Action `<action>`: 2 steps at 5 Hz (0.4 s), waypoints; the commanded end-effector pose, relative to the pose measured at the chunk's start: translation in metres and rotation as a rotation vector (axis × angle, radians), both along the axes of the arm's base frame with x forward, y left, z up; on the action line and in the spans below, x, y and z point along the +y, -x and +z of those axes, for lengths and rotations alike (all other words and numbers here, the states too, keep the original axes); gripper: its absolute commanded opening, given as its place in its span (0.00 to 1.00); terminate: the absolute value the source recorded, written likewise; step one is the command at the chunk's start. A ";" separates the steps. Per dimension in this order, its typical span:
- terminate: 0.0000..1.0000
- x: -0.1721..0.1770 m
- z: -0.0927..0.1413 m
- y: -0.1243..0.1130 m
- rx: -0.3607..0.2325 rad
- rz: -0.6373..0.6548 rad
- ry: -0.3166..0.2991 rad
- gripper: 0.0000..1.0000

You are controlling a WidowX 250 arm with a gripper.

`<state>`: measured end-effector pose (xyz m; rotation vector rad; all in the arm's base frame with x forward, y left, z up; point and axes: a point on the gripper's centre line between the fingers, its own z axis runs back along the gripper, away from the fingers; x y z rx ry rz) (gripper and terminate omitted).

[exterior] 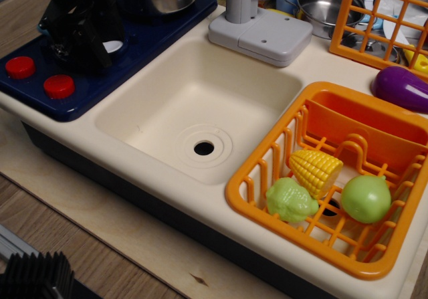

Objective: Put spoon into pan

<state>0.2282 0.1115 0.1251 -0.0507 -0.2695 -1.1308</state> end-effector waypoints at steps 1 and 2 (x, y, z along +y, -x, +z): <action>0.00 0.004 0.005 -0.005 -0.024 -0.015 -0.013 0.00; 0.00 0.002 0.023 -0.009 -0.012 -0.016 -0.044 0.00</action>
